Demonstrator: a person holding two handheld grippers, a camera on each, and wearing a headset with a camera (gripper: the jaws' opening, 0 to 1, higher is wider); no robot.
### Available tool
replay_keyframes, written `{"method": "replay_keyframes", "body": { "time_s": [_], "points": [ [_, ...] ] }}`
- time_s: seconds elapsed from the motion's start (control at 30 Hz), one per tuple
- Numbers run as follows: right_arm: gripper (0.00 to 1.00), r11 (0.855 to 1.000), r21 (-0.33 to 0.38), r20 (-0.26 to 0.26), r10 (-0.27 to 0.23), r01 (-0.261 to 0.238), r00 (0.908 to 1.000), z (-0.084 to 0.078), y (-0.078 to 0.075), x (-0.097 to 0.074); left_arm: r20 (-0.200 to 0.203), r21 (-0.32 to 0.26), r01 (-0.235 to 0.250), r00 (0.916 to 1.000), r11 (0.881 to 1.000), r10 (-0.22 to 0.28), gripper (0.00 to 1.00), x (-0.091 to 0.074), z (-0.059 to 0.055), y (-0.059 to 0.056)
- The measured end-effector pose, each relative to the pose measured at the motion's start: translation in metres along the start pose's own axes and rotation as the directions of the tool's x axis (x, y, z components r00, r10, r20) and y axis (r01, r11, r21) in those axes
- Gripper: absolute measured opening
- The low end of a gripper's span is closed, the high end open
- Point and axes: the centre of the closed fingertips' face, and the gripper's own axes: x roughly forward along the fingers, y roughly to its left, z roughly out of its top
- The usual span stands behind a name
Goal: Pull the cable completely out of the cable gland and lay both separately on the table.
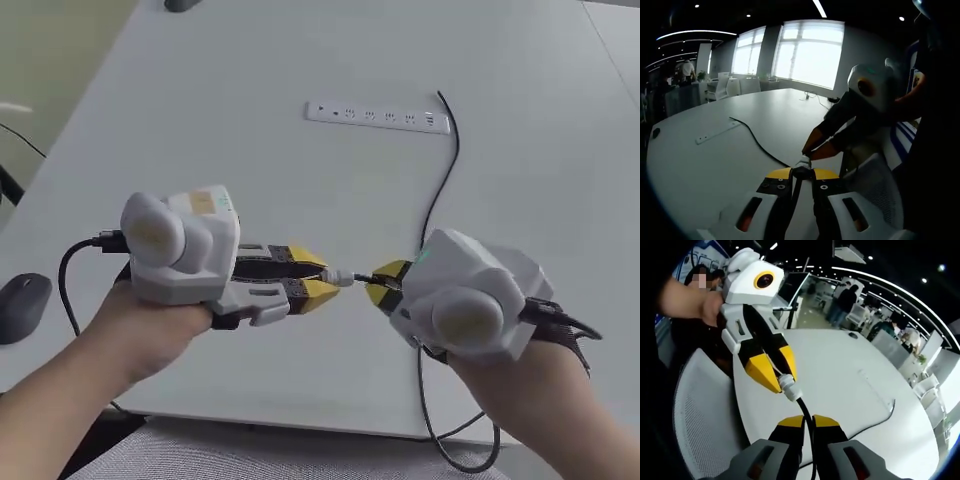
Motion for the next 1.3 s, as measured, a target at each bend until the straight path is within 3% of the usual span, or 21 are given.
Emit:
{"method": "replay_keyframes", "body": {
  "time_s": [0.3, 0.43, 0.7, 0.9, 1.1, 1.3],
  "points": [
    [0.01, 0.992, 0.127, -0.006, -0.024, 0.025, 0.9997, -0.014, -0.008, 0.001, -0.001, 0.004, -0.001, 1.0000, 1.000, 0.001, 0.15, -0.001, -0.001, -0.003],
    [0.01, 0.974, 0.225, 0.008, -0.014, 0.012, 0.9999, -0.017, -0.007, 0.002, 0.002, -0.001, 0.001, 1.0000, 1.000, -0.001, 0.15, -0.001, -0.001, -0.004],
    [0.01, 0.963, 0.268, 0.018, -0.021, 0.015, 0.9996, -0.020, -0.006, 0.002, 0.000, 0.006, 0.000, 1.0000, 1.000, 0.000, 0.15, 0.001, -0.001, -0.007],
    [0.01, 0.963, 0.267, 0.004, -0.033, 0.031, 0.9995, -0.026, -0.009, 0.002, 0.000, 0.001, 0.003, 1.0000, 1.000, -0.003, 0.15, 0.001, -0.003, -0.008],
    [0.01, 0.938, 0.343, -0.023, -0.043, 0.048, 0.9988, -0.049, -0.018, 0.002, 0.006, -0.005, 0.010, 0.9999, 1.000, -0.010, 0.15, -0.002, -0.001, -0.010],
    [0.01, 0.881, 0.469, -0.037, -0.047, 0.059, 0.9982, -0.071, -0.023, 0.005, 0.011, -0.006, 0.014, 0.9998, 1.000, -0.014, 0.15, -0.001, 0.000, -0.012]
  ]
}}
